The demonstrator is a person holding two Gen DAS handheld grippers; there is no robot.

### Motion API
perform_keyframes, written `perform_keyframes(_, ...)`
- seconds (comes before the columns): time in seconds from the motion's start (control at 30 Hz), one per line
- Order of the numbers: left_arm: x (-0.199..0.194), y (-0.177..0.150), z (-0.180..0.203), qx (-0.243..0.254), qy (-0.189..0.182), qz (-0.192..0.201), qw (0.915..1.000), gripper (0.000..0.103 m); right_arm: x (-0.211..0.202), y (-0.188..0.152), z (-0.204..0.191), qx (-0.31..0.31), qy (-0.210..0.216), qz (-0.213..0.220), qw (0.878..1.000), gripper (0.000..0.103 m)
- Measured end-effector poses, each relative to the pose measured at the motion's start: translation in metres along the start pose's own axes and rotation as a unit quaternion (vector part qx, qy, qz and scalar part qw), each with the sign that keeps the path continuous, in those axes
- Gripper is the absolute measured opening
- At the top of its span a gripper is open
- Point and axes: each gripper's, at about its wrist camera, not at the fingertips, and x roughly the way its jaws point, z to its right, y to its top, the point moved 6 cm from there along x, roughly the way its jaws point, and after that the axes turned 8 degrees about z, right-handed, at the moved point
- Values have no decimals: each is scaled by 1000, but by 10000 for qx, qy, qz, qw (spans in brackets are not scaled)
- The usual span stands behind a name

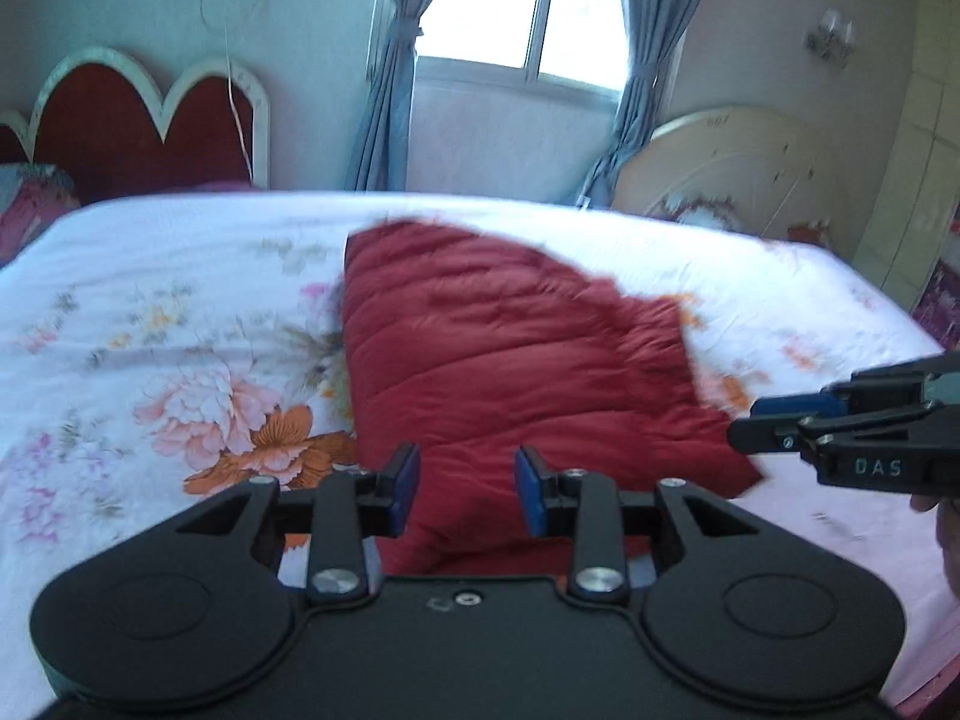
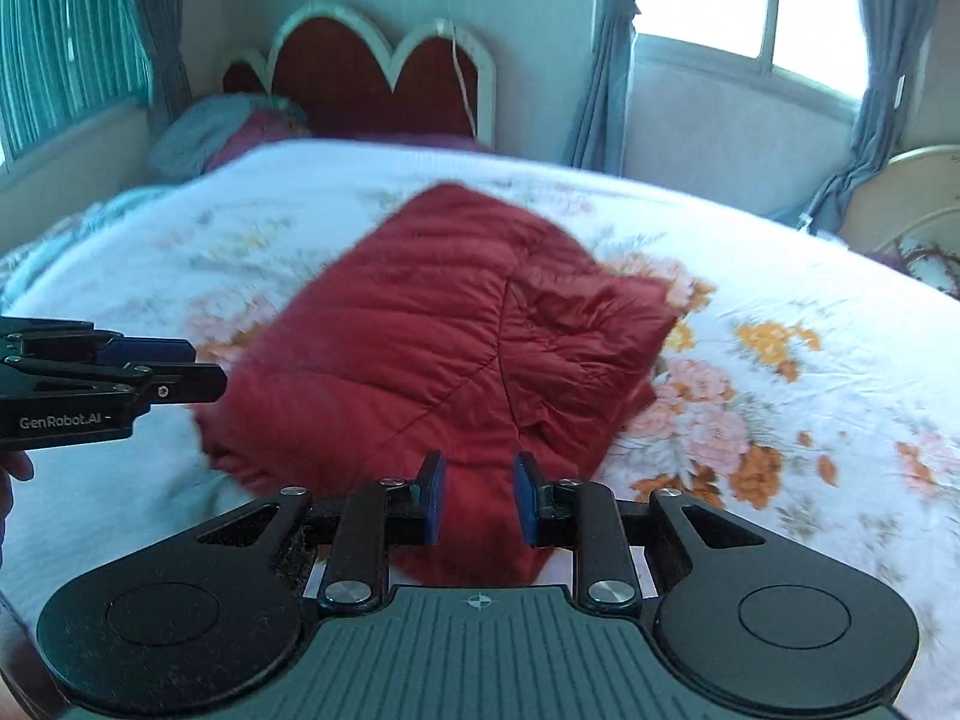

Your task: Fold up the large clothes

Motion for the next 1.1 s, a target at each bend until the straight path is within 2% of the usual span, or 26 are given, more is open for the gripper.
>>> perform_keyframes(0.17, -52, -1, 28, 13, -15, 253, 9997, 41, -63, -12, -10, 227, -146, 275, 9993, 25)
perform_keyframes(0.2, -60, -3, 32, 4, 11, 258, 9997, 44, -72, -15, -11, 280, -184, 282, 9990, 30)
perform_keyframes(0.23, -68, -5, 37, 9, 62, 288, 9996, 58, -83, -17, -13, 332, -231, 314, 9987, 43)
perform_keyframes(0.27, -76, -7, 41, 28, 142, 345, 9993, 67, -93, -18, -15, 371, -313, 417, 9980, 84)
perform_keyframes(0.3, -84, -8, 44, 56, 271, 383, 9989, 88, -104, -20, -17, 375, -395, 584, 9968, 101)
perform_keyframes(0.33, -92, -8, 48, 96, 468, 460, 9978, 103, -115, -22, -20, 353, -413, 712, 9960, 101)
perform_keyframes(0.4, -109, -9, 55, 205, 728, 674, 9949, 103, -129, -26, -23, 378, -505, 716, 9954, 101)
perform_keyframes(0.57, -130, -13, 67, 341, 838, 642, 9938, 103, -157, -35, -29, 384, -863, 707, 9930, 101)
perform_keyframes(0.73, -140, -16, 71, 219, 751, 545, 9954, 103, -178, -46, -25, 592, -1042, 690, 9904, 101)
perform_keyframes(1.1, -149, -14, 91, 285, 484, 709, 9959, 103, -199, -53, -19, 754, -1238, 700, 9870, 102)
